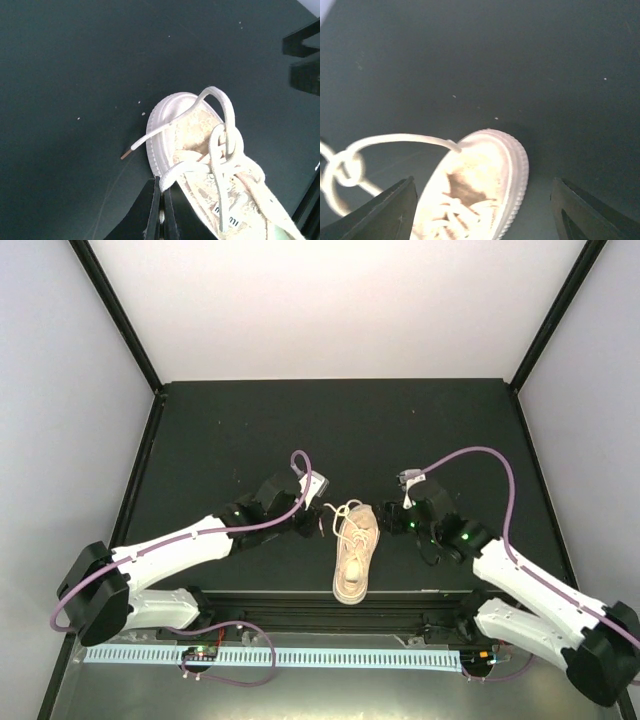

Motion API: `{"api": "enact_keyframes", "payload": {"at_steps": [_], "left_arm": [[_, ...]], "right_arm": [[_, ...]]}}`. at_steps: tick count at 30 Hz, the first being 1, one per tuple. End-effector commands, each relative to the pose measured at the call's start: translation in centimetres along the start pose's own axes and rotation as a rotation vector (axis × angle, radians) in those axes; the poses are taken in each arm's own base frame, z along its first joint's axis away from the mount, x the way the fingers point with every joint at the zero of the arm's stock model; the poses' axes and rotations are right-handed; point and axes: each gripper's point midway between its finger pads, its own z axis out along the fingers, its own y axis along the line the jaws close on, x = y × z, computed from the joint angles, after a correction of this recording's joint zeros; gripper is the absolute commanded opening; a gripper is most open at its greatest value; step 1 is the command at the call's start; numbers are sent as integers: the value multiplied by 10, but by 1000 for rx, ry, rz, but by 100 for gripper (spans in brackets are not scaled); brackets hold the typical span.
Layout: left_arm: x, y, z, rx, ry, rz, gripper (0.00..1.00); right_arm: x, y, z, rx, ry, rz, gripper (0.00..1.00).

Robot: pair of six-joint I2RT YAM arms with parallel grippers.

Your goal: Tie the shoes

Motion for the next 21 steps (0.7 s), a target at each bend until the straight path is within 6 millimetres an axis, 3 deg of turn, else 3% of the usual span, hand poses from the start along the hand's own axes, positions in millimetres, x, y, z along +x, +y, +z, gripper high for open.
{"api": "enact_keyframes", "payload": {"at_steps": [1, 7, 21], "left_arm": [[9, 8, -1, -39, 35, 42, 2], [7, 6, -1, -32, 28, 39, 2], [2, 1, -2, -9, 10, 23, 2]], "right_arm": [[-3, 4, 20, -59, 28, -43, 74], [-4, 31, 38, -218, 14, -202, 68], [4, 27, 78, -218, 3, -341, 54]]}}
